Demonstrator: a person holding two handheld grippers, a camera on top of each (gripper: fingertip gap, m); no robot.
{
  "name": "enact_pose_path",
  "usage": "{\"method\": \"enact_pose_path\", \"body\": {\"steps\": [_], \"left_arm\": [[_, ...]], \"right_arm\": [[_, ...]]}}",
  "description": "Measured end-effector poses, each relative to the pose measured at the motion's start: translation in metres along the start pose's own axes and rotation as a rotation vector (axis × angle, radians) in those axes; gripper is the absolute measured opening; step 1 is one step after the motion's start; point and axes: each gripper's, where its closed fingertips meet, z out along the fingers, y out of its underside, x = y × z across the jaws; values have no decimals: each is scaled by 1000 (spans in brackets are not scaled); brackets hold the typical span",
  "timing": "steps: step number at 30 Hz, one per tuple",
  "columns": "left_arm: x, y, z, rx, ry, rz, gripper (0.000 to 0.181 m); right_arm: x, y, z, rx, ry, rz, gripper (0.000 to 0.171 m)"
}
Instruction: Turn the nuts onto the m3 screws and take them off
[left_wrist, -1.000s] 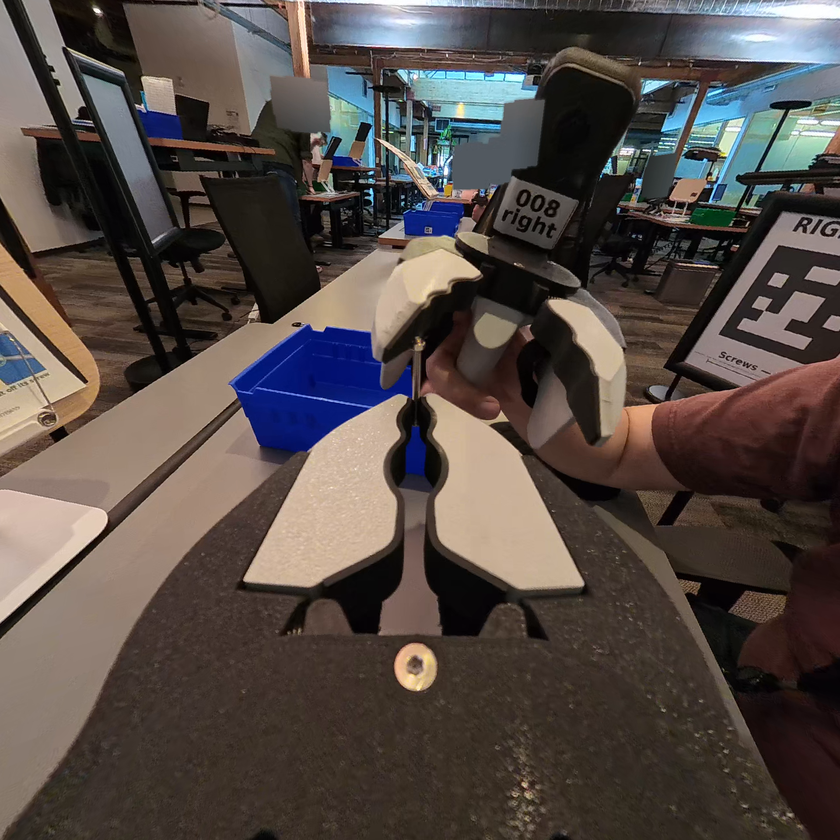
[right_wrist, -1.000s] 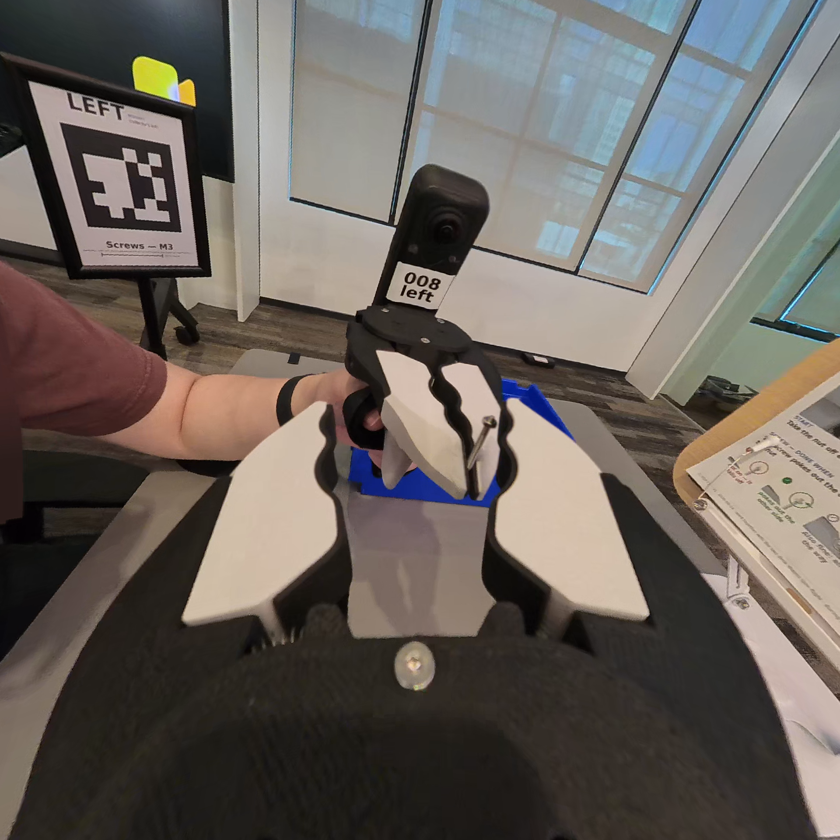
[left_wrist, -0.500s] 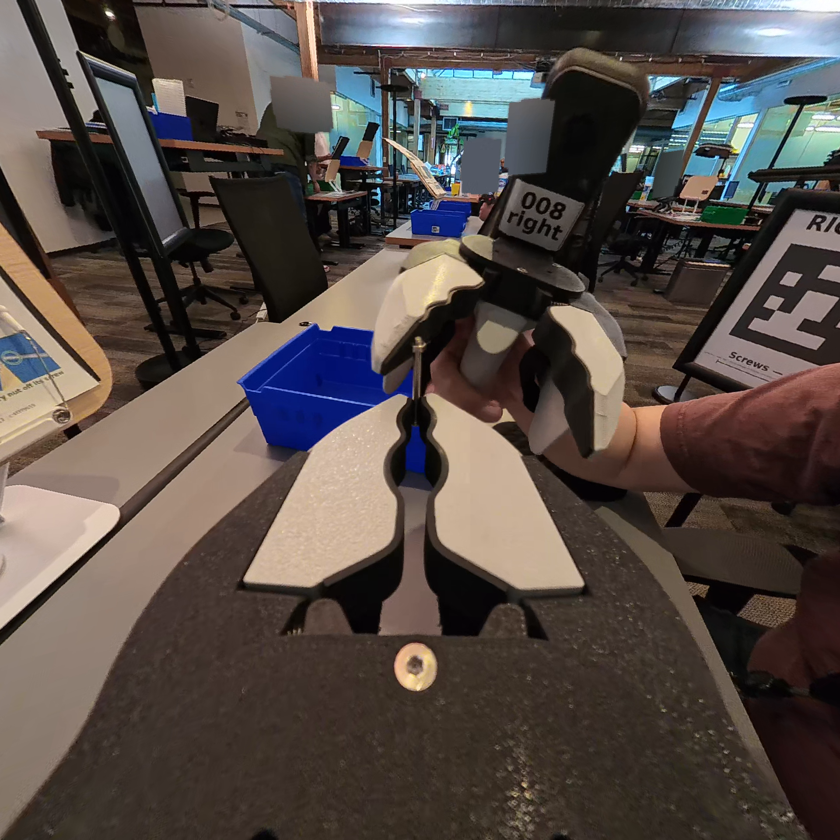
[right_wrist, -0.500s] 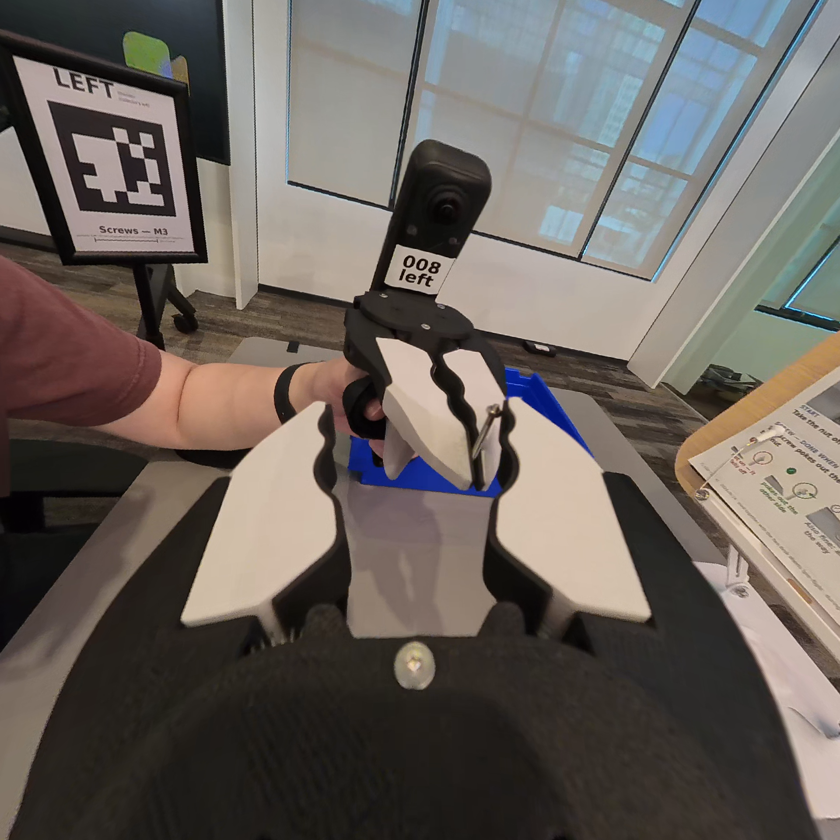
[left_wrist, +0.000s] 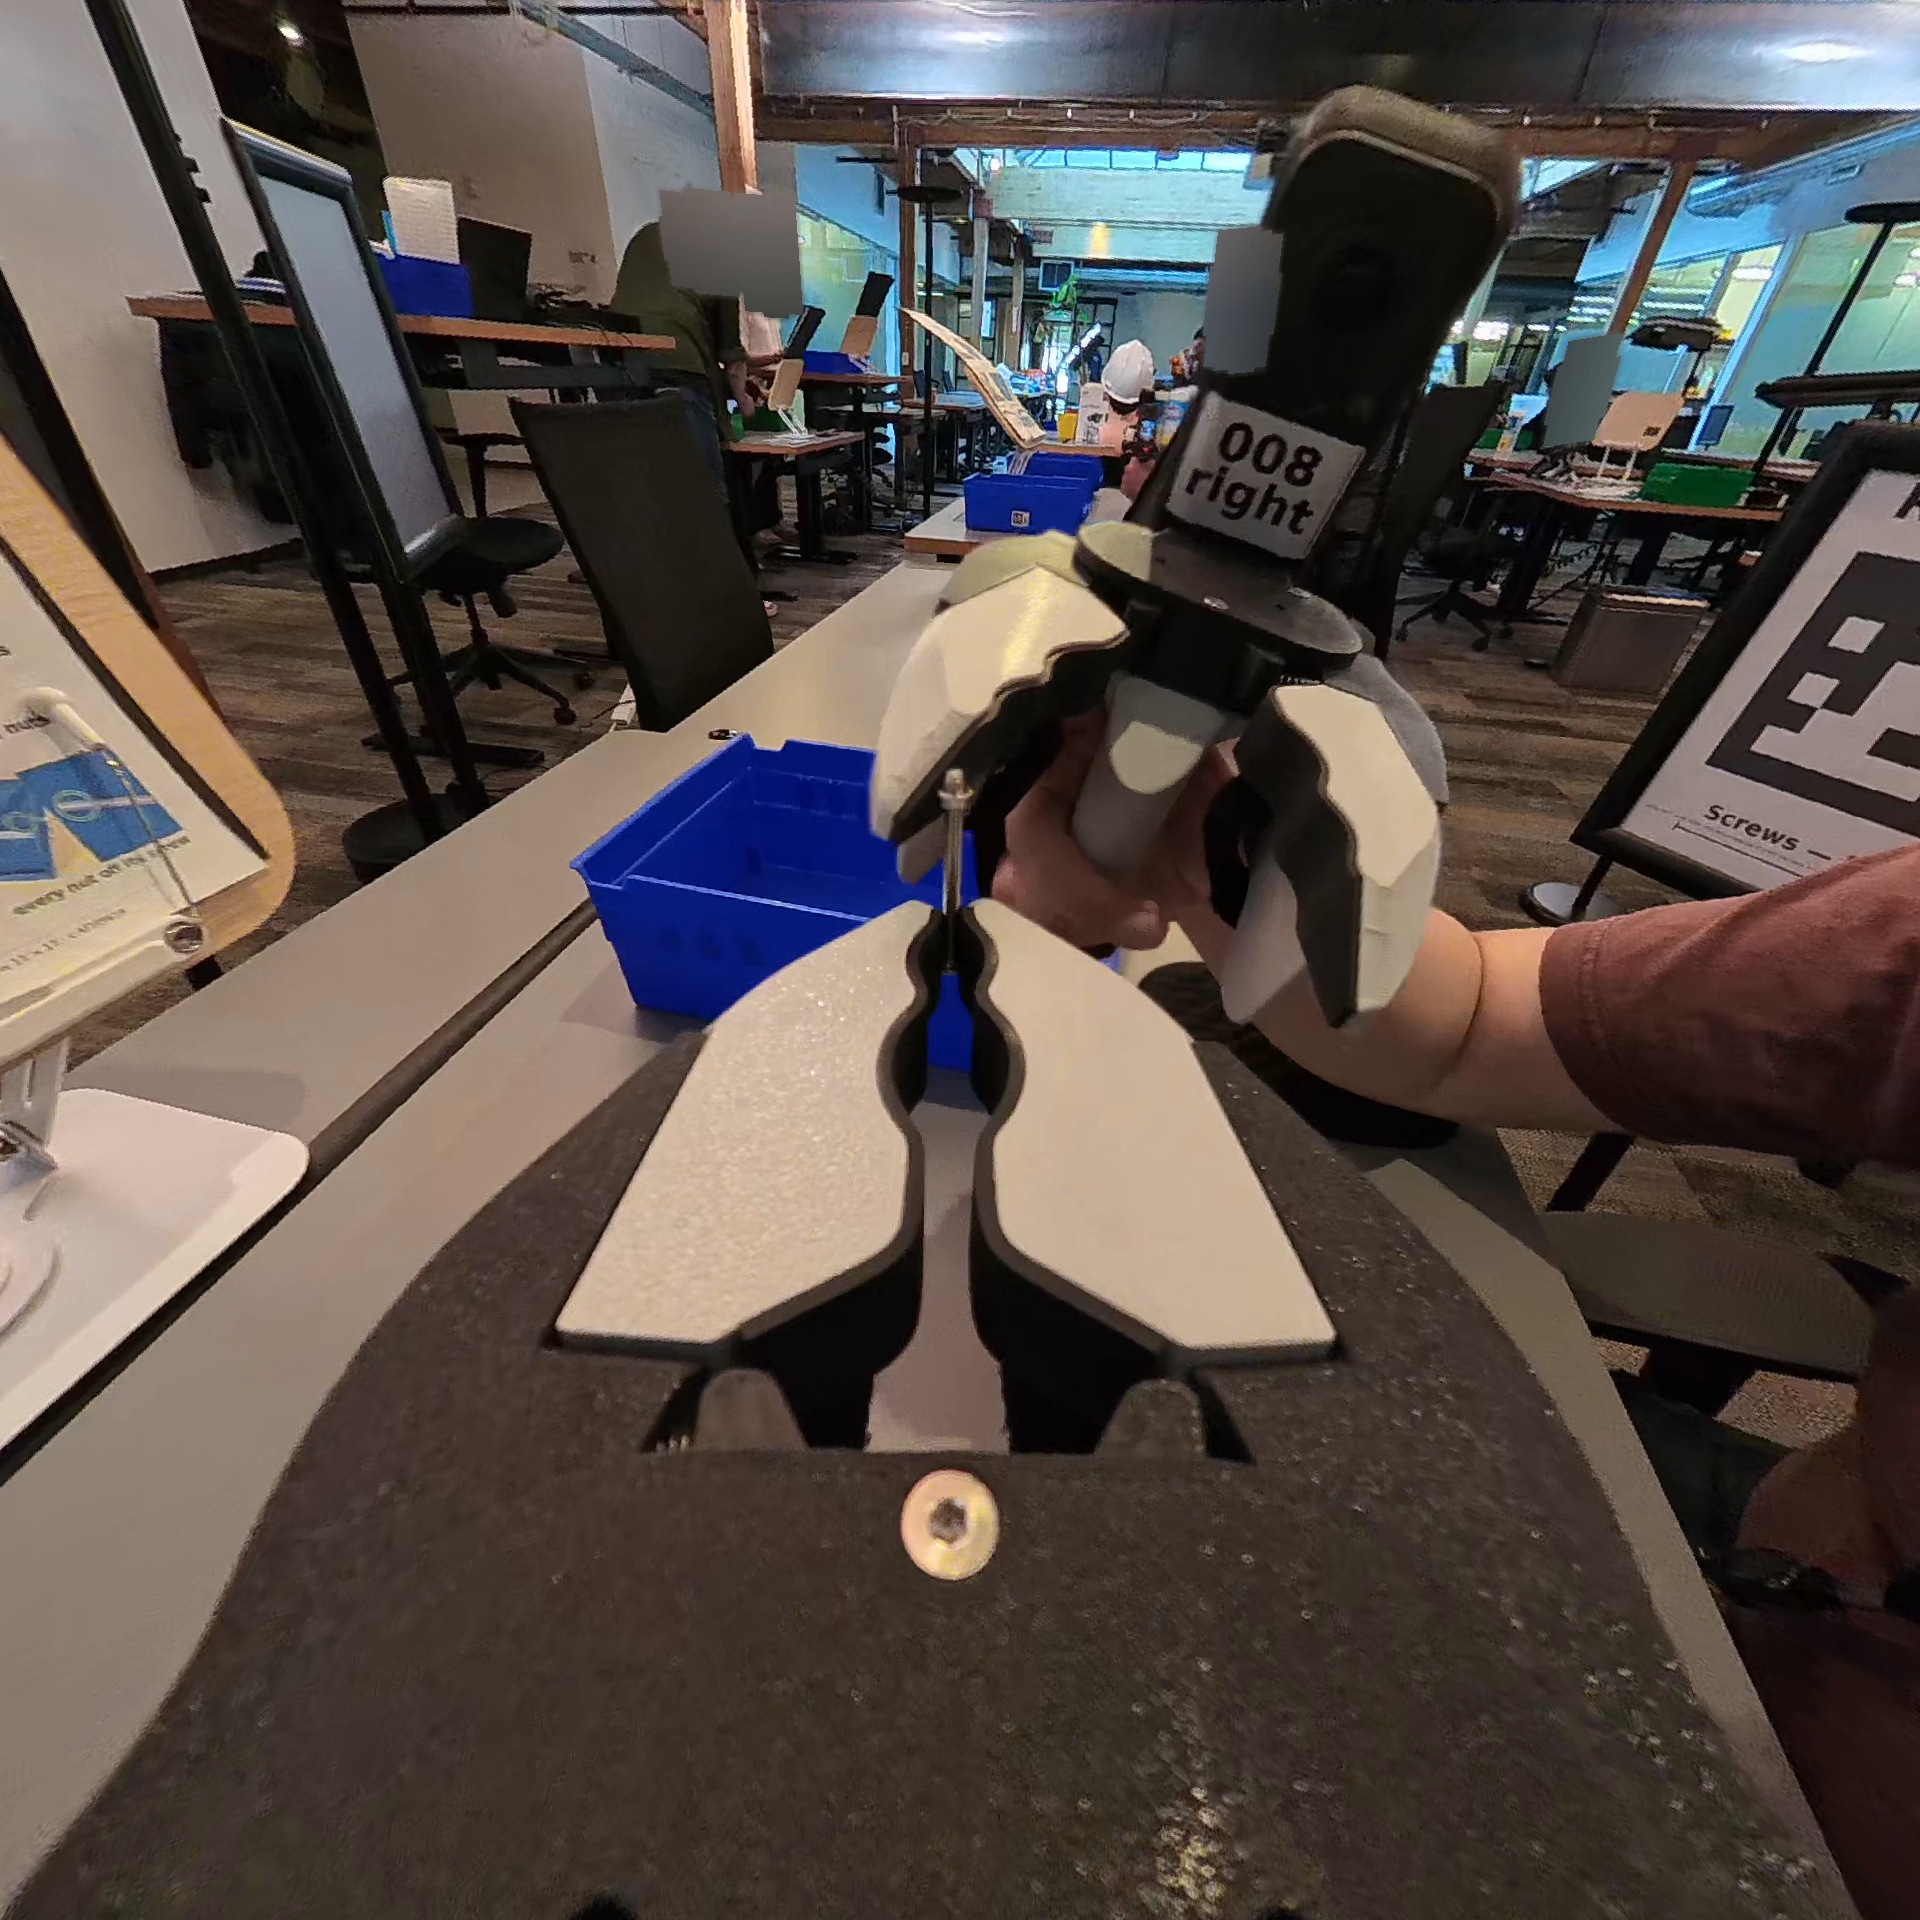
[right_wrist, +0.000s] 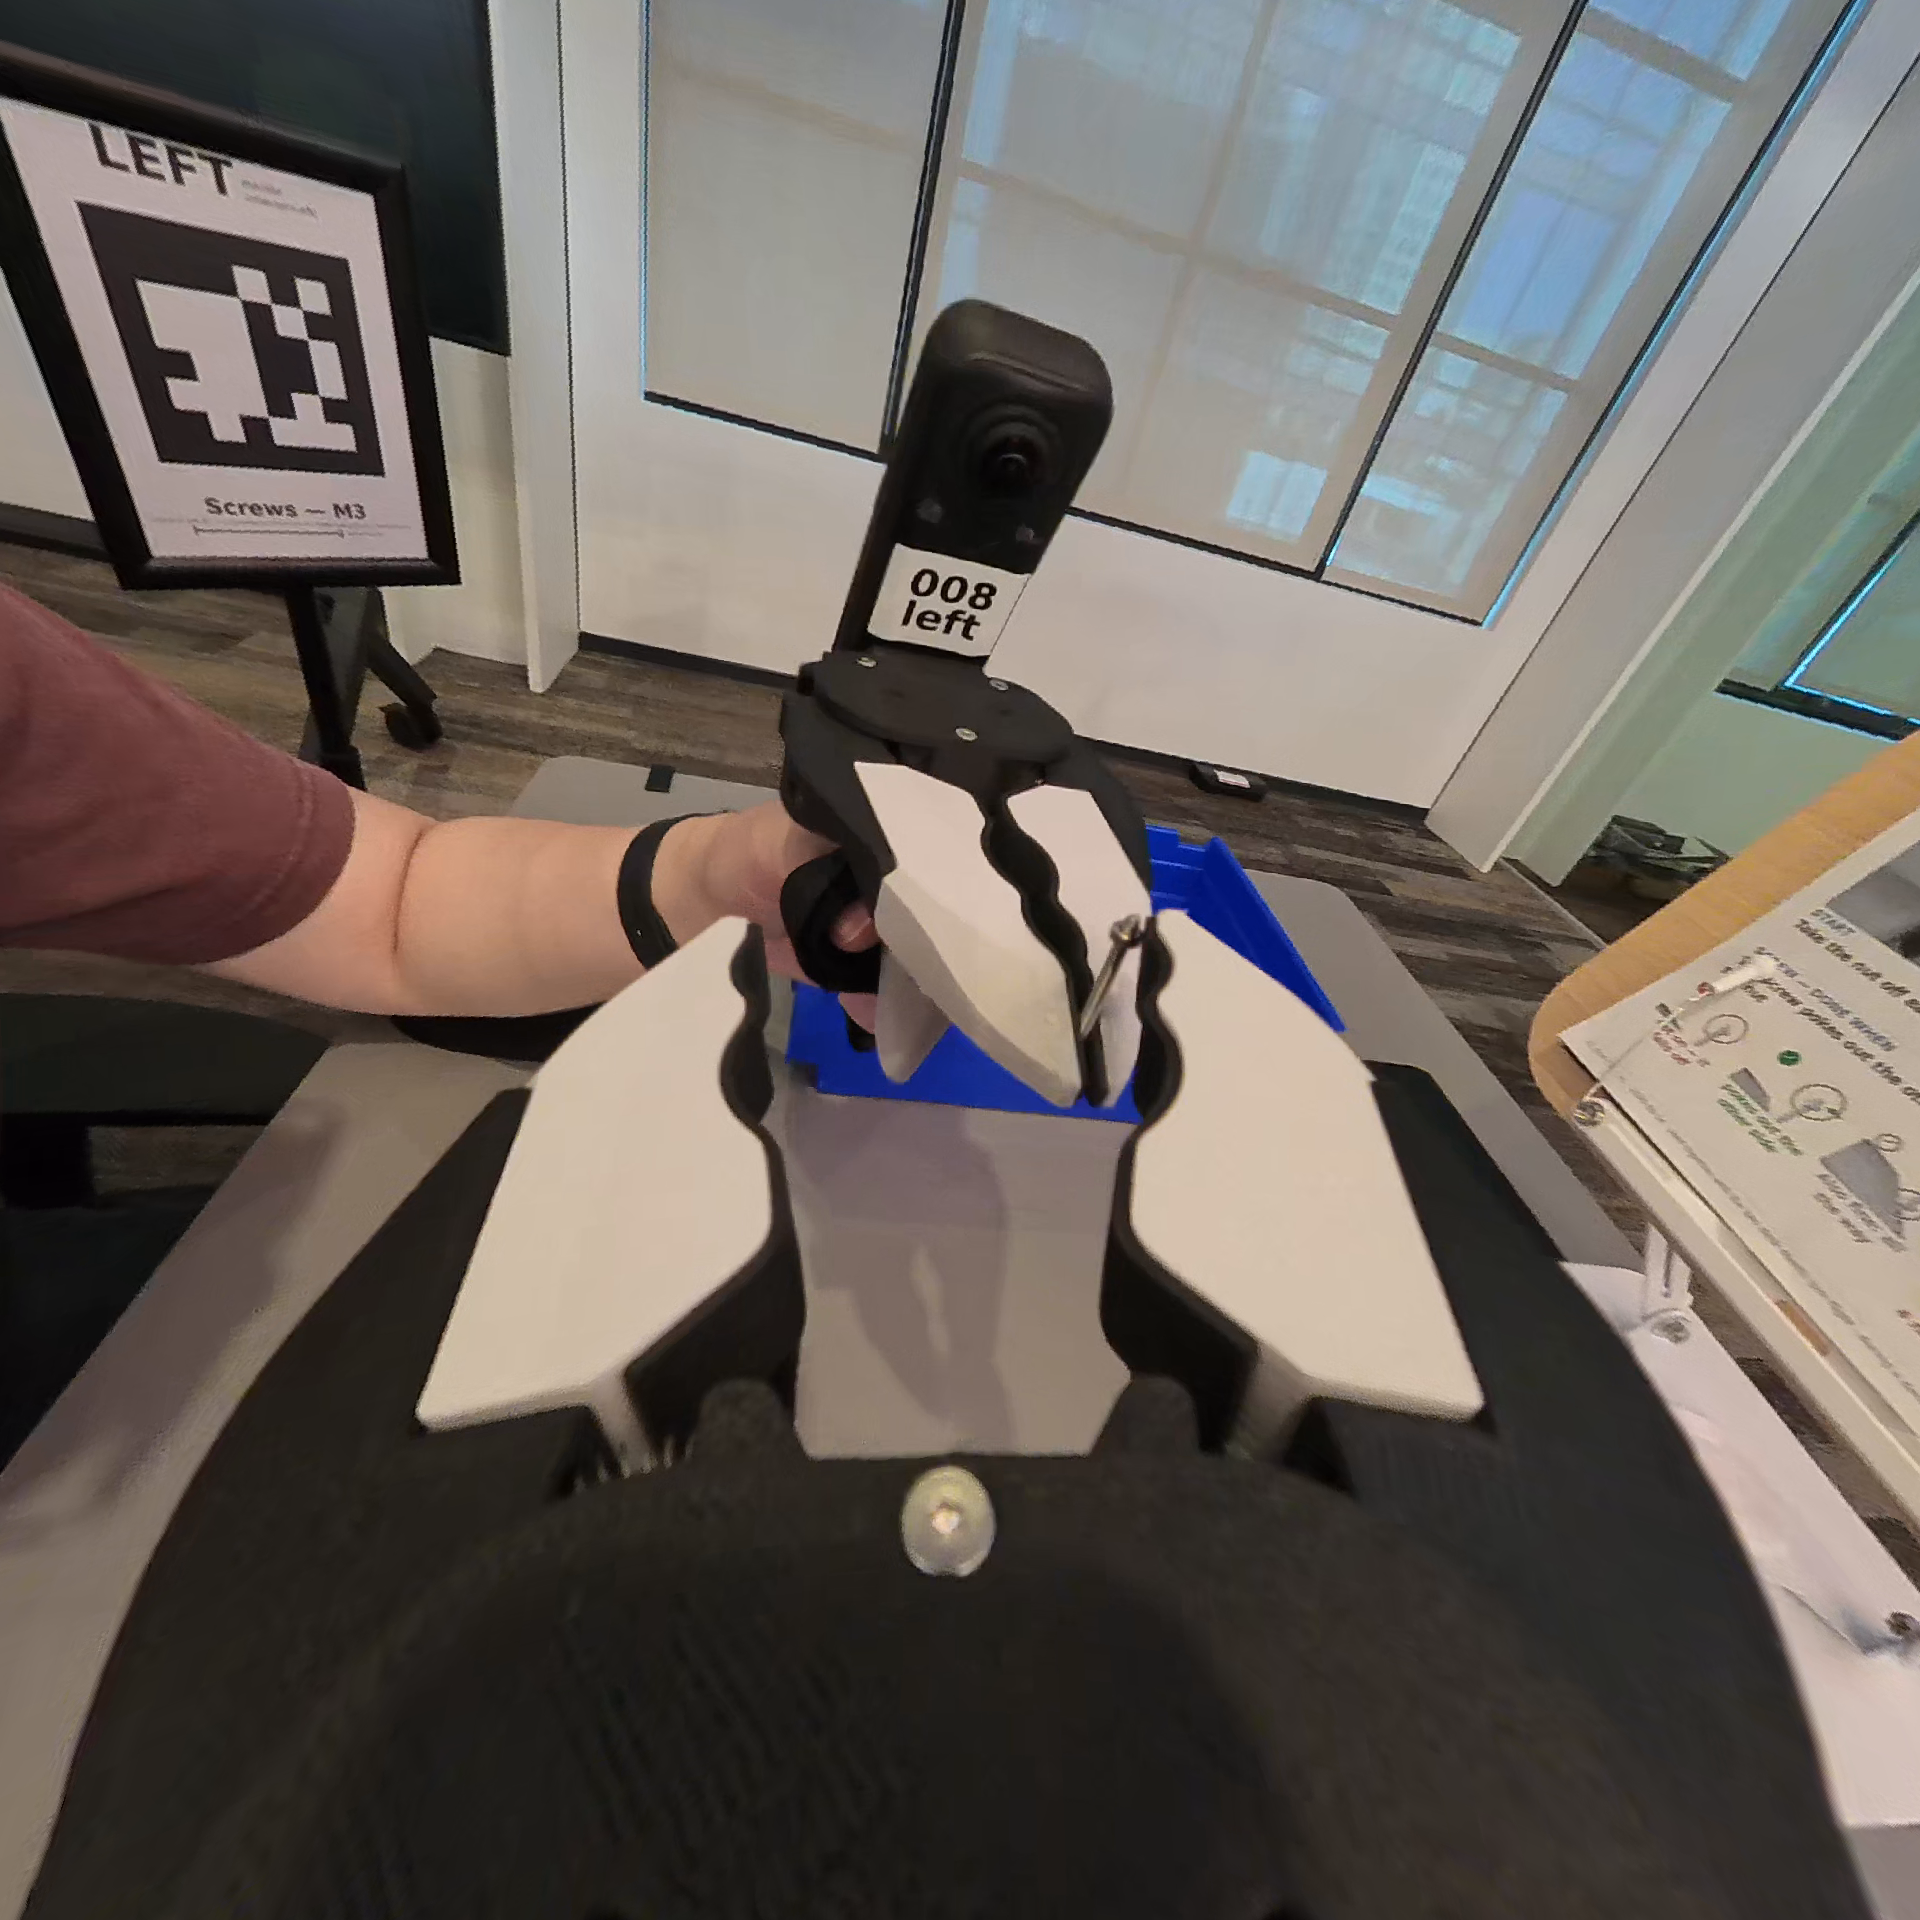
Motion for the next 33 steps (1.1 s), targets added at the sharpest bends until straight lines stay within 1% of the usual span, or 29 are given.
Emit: {"method": "enact_pose_path", "body": {"steps": [4, 7, 10, 15, 17, 19, 20, 22, 25, 28, 30, 31, 33], "left_arm": [[-2, -4, -4, 21, 1, -20, 2], [3, -1, 1, 5, 18, -10, 2], [6, 5, 6, -25, 13, 15, 2], [-1, -3, -3, 11, -6, -1, 2], [-4, -8, -7, 27, -17, -6, 2], [-1, -10, -8, 36, 0, -14, 2], [3, -10, -7, 39, 21, -21, 2], [12, -8, -1, 32, 60, -23, 2], [21, -3, 7, 12, 80, -7, 2], [24, -1, 10, 12, 93, -10, 2], [20, 1, 10, 3, 70, -9, 2], [19, 0, 9, 2, 68, -13, 2], [11, -3, 6, 17, 29, -18, 2]], "right_arm": [[5, -7, -8, 28, 14, 18, 63], [8, -6, -4, 46, 30, 37, 67], [2, -3, 1, 43, -6, 47, 68], [-2, -3, -3, 6, -24, 14, 70], [-4, -9, -10, 18, -38, 7, 63], [1, -13, -12, 39, -9, 15, 63], [4, -13, -11, 50, 12, 16, 66], [5, -10, -5, 64, 17, 30, 79], [-4, -7, 6, 90, -36, 73, 90], [-16, -6, 14, 105, -95, 98, 92], [-22, -6, 16, 108, -117, 87, 92], [-21, -5, 17, 99, -110, 82, 96], [-19, -6, 15, 92, -93, 66, 98]]}}
